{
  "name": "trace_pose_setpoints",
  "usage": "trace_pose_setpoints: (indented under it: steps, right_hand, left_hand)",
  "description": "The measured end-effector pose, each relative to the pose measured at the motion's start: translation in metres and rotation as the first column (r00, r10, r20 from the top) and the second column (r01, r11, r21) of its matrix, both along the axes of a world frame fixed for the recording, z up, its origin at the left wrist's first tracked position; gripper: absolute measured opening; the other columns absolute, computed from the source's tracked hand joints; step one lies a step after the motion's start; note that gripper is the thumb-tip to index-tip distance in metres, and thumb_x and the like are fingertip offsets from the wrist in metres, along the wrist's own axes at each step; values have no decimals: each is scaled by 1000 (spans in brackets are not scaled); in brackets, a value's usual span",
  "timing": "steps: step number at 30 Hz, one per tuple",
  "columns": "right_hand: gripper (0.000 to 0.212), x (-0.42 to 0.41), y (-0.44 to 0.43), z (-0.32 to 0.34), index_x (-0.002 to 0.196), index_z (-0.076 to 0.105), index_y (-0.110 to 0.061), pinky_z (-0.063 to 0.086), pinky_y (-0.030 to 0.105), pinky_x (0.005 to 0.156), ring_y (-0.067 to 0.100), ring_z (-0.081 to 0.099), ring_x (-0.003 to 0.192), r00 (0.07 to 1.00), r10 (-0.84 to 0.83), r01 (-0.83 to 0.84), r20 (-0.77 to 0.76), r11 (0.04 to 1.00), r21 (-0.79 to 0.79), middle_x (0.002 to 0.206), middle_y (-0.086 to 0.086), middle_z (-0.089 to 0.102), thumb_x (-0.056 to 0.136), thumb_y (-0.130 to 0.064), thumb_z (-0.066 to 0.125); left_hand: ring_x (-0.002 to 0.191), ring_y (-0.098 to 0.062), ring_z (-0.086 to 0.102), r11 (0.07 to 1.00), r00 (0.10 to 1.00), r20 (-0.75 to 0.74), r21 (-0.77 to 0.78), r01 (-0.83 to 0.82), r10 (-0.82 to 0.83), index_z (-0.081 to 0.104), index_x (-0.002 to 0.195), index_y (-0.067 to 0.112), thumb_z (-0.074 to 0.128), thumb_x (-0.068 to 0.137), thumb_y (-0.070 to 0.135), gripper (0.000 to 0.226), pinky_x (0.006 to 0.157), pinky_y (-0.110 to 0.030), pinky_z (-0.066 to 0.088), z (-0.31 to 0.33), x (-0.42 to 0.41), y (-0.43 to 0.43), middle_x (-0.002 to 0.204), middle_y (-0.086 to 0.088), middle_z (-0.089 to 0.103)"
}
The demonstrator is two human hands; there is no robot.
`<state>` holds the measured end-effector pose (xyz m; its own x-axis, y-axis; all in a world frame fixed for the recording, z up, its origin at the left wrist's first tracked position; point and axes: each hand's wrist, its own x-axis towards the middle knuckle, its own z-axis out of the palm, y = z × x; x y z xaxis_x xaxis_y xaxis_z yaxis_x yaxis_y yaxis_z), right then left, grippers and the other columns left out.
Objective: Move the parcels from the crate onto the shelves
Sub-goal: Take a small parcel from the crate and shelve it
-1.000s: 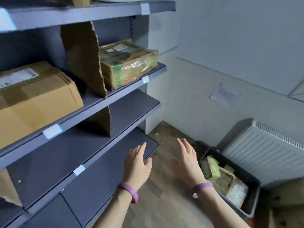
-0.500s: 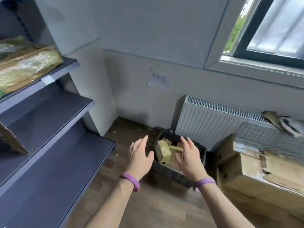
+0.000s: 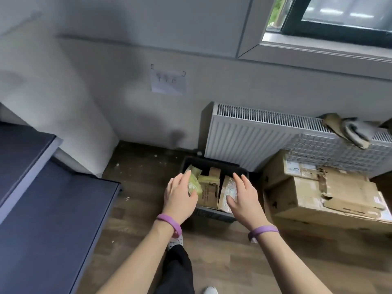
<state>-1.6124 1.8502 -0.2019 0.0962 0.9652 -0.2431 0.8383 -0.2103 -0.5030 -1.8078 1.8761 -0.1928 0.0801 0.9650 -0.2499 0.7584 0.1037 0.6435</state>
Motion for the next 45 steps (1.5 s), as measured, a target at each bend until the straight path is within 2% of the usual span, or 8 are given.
trace_pose_setpoints:
  steps: [9, 21, 28, 30, 33, 37, 40, 45]
  right_hand:
    - [66, -45, 133, -77, 153, 20, -16, 15, 36, 119, 27, 14, 147, 1000, 7, -6, 4, 988, -154, 159, 11, 18, 94, -18, 51]
    - [66, -52, 214, -340, 152, 17, -19, 27, 43, 114, 37, 24, 140, 988, 155, -128, 13, 858, -498, 157, 10, 20, 95, -25, 50]
    - [86, -72, 215, -457, 154, -1, -26, 35, 49, 107, 43, 24, 139, 991, 135, -109, 1, 807, -581, 159, 14, 7, 92, -43, 56]
    - [93, -75, 211, -472, 153, -6, -30, 37, 49, 104, 44, 31, 133, 996, 88, -74, -3, 815, -575, 157, 16, 9, 89, -44, 60]
    - [99, -71, 208, -477, 152, 1, -33, 36, 44, 100, 40, 38, 119, 997, -5, -38, -79, 837, -545, 143, 15, 28, 80, -40, 68]
    - [100, -56, 212, -430, 151, 11, -34, 33, 42, 103, 38, 39, 119, 973, -135, 15, -187, 846, -533, 138, 12, 34, 69, -33, 69]
    - [107, -43, 228, -356, 148, 12, -41, 39, 45, 106, 30, 44, 123, 914, -265, 77, -309, 858, -507, 140, 7, 36, 55, -50, 65]
    - [91, -26, 266, -224, 145, 20, -42, 49, 33, 97, 8, 55, 115, 796, -282, 65, -536, 920, -387, 123, -27, 48, 66, -41, 66]
  left_hand:
    - [140, -20, 23, 993, 999, -38, -117, 9, -14, 30, 146, 25, 52, 92, 25, 59, 114, -37, 23, -90, -30, 142, 150, -2, 32]
    - [139, -26, 22, 933, 988, -153, -360, -20, -37, 24, 148, 25, 48, 92, 24, 61, 114, -41, 24, -362, -19, 209, 152, -4, 26]
    - [126, -30, 44, 863, 996, -58, -499, -81, 61, 5, 149, 35, 49, 89, 14, 78, 104, -40, 37, -477, 6, 191, 147, -8, 37]
    - [119, -26, 52, 850, 990, 22, -516, -109, 140, -4, 144, 49, 48, 88, 10, 86, 90, -29, 42, -486, 8, 181, 147, -1, 39]
    - [120, -18, 52, 821, 971, 77, -552, -146, 225, -5, 136, 62, 48, 88, 10, 88, 89, -22, 35, -485, 4, 174, 148, 10, 38]
    - [129, -19, 44, 817, 971, 60, -554, -161, 232, 1, 147, 44, 47, 91, 10, 81, 96, -21, 31, -443, -4, 183, 153, 11, 29]
    - [134, -20, 38, 848, 965, 32, -486, -212, 259, 7, 149, 37, 47, 92, 13, 75, 100, -26, 32, -374, -13, 200, 155, 3, 25]
    - [135, -21, 38, 874, 934, 101, -398, -278, 343, 19, 149, 31, 49, 93, 18, 65, 111, -35, 32, -236, -16, 233, 152, -1, 31]
